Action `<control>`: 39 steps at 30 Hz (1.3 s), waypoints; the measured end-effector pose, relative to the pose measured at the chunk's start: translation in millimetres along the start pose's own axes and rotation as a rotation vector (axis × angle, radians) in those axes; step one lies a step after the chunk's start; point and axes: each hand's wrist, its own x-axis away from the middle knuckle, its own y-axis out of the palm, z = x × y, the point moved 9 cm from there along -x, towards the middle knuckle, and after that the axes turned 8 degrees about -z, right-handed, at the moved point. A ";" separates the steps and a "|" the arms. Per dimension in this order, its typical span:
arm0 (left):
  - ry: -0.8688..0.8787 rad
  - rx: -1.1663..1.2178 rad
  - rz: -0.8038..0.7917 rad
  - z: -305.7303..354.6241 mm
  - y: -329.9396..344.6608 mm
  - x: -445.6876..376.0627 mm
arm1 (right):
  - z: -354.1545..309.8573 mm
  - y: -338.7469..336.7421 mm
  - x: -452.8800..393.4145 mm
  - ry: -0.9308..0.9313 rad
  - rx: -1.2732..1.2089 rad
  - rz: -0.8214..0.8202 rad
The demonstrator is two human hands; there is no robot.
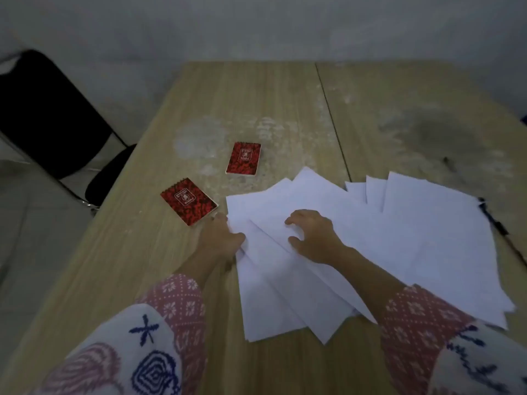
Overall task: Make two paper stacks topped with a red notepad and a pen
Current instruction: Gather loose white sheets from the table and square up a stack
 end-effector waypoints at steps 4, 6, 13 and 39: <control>-0.042 0.081 0.037 -21.1 12.4 -14.7 | 9.3 11.4 -0.6 0.062 0.033 0.006; -0.093 0.207 0.045 -14.5 16.3 -4.4 | 11.9 15.5 -1.9 0.077 0.059 0.011; -0.090 0.349 0.108 5.9 30.0 11.7 | 4.0 16.2 -2.7 -0.052 -0.081 0.029; 0.098 0.977 0.057 14.8 -2.6 19.4 | 68.0 -8.7 16.3 0.399 -0.587 0.244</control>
